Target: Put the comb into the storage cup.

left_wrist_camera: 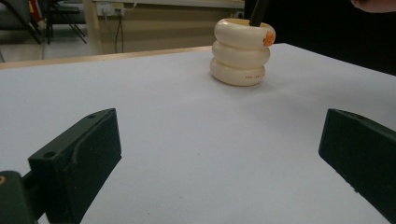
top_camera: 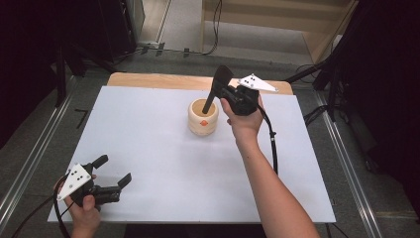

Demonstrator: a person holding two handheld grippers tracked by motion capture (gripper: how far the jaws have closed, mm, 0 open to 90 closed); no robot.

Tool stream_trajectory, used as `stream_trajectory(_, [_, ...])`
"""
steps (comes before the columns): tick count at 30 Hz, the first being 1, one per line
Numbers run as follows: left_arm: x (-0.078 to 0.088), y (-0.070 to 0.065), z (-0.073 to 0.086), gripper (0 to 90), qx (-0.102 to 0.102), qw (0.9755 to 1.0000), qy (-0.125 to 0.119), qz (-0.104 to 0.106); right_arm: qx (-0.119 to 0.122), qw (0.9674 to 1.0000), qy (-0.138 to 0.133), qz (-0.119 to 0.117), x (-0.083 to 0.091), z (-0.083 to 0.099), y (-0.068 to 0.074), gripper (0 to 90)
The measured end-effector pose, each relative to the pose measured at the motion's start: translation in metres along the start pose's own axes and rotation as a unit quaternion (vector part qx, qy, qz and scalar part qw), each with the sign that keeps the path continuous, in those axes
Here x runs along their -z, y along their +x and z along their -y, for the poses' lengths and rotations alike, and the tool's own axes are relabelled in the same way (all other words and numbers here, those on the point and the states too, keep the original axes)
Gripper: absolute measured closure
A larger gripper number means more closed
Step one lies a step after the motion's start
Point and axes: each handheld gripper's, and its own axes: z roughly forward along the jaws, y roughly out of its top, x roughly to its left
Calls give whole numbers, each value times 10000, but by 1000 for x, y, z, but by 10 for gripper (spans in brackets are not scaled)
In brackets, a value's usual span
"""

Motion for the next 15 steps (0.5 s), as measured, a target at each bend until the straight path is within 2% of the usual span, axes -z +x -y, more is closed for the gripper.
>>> stream_trajectory(5, [0, 0, 0, 0, -46, 10000, 18, 12, 12, 10000, 35, 10, -4, 4, 0, 843])
stream_trajectory(15, [0, 0, 0, 0, -55, 10000, 26, 26, -135, 9997, 208, 71, -12, 22, -4, 843])
